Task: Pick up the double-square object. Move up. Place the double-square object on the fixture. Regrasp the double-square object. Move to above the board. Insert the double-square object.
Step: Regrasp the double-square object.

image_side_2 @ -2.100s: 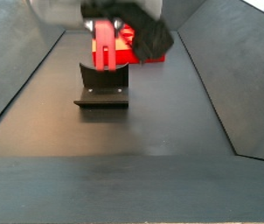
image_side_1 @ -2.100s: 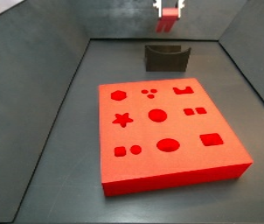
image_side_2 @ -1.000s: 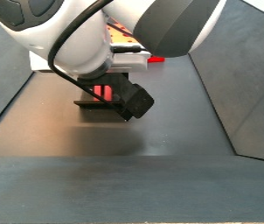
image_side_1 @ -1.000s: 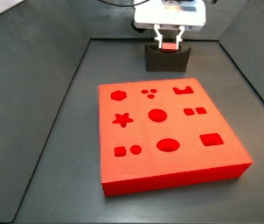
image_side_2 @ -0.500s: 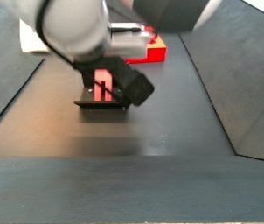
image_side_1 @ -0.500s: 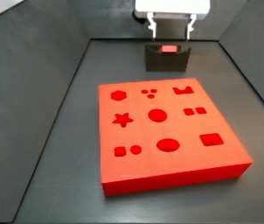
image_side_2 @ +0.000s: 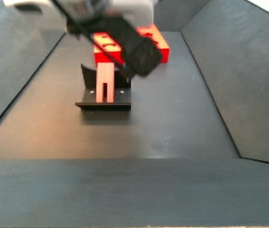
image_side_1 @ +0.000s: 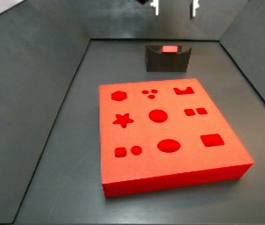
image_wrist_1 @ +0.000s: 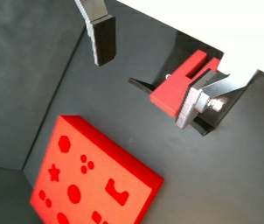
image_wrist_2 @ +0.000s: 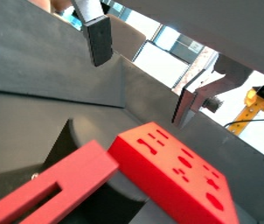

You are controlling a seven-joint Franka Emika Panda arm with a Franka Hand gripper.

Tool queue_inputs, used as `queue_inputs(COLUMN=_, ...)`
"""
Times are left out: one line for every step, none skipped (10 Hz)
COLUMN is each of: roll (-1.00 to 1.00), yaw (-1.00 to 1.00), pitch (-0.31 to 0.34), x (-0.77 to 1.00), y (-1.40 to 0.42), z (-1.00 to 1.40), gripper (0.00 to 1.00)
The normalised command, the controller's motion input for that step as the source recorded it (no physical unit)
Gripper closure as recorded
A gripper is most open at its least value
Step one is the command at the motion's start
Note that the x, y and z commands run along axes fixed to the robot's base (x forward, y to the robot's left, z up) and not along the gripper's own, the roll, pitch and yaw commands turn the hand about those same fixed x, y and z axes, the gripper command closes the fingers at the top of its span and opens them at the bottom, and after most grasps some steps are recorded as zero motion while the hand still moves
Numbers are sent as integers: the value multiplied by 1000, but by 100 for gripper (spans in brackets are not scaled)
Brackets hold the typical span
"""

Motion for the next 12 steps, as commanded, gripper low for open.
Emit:
queue_inputs(roll=1000, yaw=20, pitch=55, x=-105, y=-817, z=773, gripper=0)
queue_inputs(roll=1000, yaw=19, pitch=52, x=-93, y=-764, z=679, gripper=0)
queue_inputs(roll=1000, yaw=18, pitch=42, x=-109, y=-633, z=544, gripper=0)
queue_inputs(roll=1000, yaw=17, pitch=33, x=-115, y=-479, z=355, gripper=0)
queue_inputs(roll=1000, yaw=18, pitch=28, x=-96, y=-320, z=146, gripper=0)
queue_inputs(roll=1000, yaw=17, pitch=27, x=-48, y=-112, z=45, gripper=0)
queue_inputs(roll=1000, yaw=17, pitch=29, x=-33, y=-45, z=52, gripper=0)
queue_inputs(roll=1000, yaw=17, pitch=25, x=-28, y=-44, z=19, gripper=0)
queue_inputs(roll=1000, yaw=18, pitch=23, x=-29, y=-42, z=13, gripper=0)
queue_inputs(roll=1000, yaw=18, pitch=16, x=-42, y=-29, z=21, gripper=0)
queue_inputs(roll=1000, yaw=18, pitch=11, x=-45, y=-28, z=13, gripper=0)
queue_inputs(roll=1000, yaw=19, pitch=4, x=-42, y=-26, z=0, gripper=0)
